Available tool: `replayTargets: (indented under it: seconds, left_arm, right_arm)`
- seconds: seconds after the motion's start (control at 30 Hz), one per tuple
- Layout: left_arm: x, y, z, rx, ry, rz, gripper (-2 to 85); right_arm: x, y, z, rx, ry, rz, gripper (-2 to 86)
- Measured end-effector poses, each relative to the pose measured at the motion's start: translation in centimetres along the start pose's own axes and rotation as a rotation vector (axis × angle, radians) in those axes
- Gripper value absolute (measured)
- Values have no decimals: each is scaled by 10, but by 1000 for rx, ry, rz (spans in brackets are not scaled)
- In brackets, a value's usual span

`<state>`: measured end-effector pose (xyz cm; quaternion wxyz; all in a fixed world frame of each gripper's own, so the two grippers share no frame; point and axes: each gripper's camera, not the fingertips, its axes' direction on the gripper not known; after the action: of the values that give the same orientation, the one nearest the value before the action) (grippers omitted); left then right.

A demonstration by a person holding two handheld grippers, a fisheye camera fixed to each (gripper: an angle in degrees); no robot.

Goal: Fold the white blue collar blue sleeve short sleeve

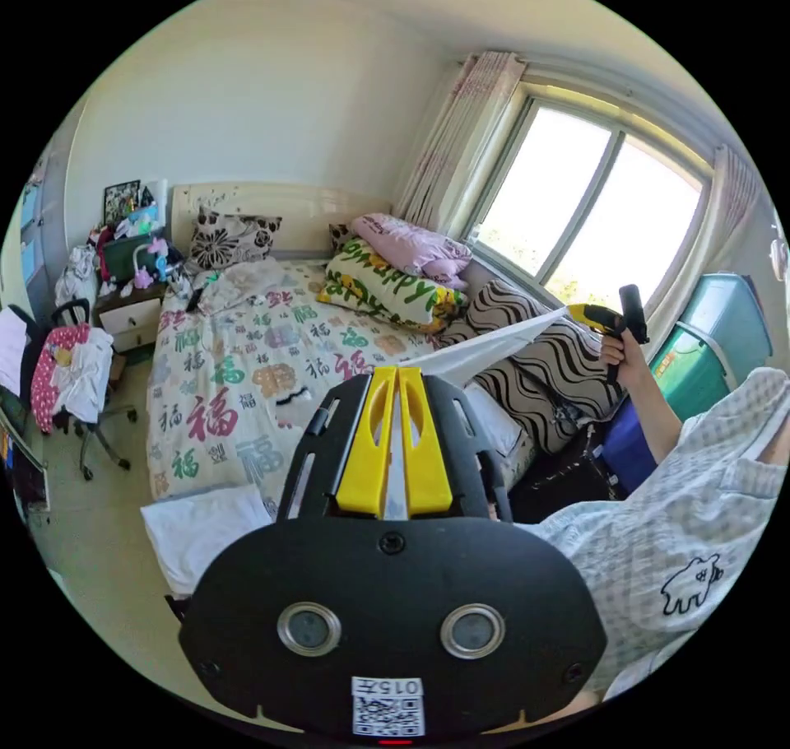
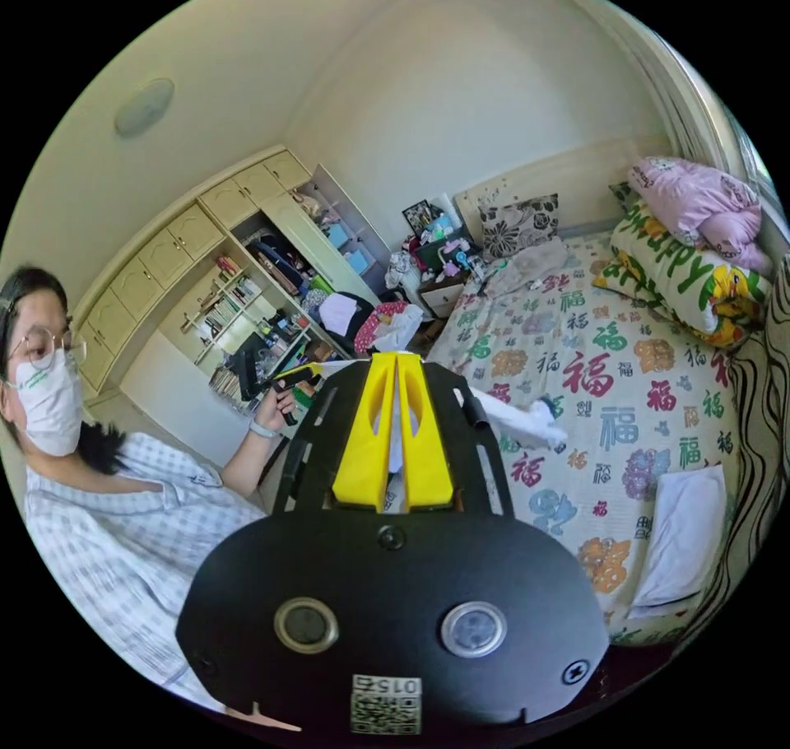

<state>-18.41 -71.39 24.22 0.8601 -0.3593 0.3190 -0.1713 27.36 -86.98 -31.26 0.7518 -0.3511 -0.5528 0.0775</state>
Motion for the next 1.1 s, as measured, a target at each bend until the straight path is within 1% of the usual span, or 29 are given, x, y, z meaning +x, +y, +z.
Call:
replayTargets:
  seconds: [0.07,0.13,0.17,0.23,0.27,0.33,0.37,0.4,0.47,0.53,0.7,0.83,0.93,1.0,1.07,1.1]
  left_arm:
    - [-16,23,13,-86,34,-94,-8]
    - [-34,49,31,-173,72,-216,-9]
    - [-46,66,46,-235,73,-281,-9]
    - [-62,89,71,-343,36,-345,-9]
    - [-74,104,90,-417,35,-394,-9]
    - [-90,124,115,-526,28,-459,-9]
    - [-99,136,129,-598,26,-498,-9]
    - [-108,146,140,-650,37,-549,-9]
    - [-118,157,146,-674,69,-630,-9]
    - [-125,161,147,-686,68,-661,-9]
    - [-144,162,156,-805,55,-658,-8]
    - [-157,162,165,-826,60,-701,-4]
    - [-167,161,177,-920,51,-711,14]
    - [-175,162,191,-1025,134,-710,44]
    - [-182,151,195,-1018,131,-688,56]
    - [-188,137,197,-973,116,-661,60]
  right_arm:
    - [26,20,24,-88,17,87,-5]
    - [70,52,64,-190,20,274,-5]
    - [82,60,74,-212,5,319,-5]
    - [129,89,121,-323,8,489,-5]
    - [140,95,133,-355,17,524,-5]
    - [183,120,175,-485,56,659,-5]
    - [192,125,185,-526,65,682,-5]
    - [206,134,203,-607,106,722,-5]
    - [220,141,224,-717,134,721,-5]
    - [231,142,246,-830,175,680,-5]
    - [260,132,268,-884,171,707,-6]
    - [288,123,279,-906,173,741,-5]
    - [310,118,287,-1001,257,740,6]
    - [326,113,287,-1024,305,752,35]
    - [344,101,285,-974,299,769,46]
    - [356,87,284,-915,297,771,48]
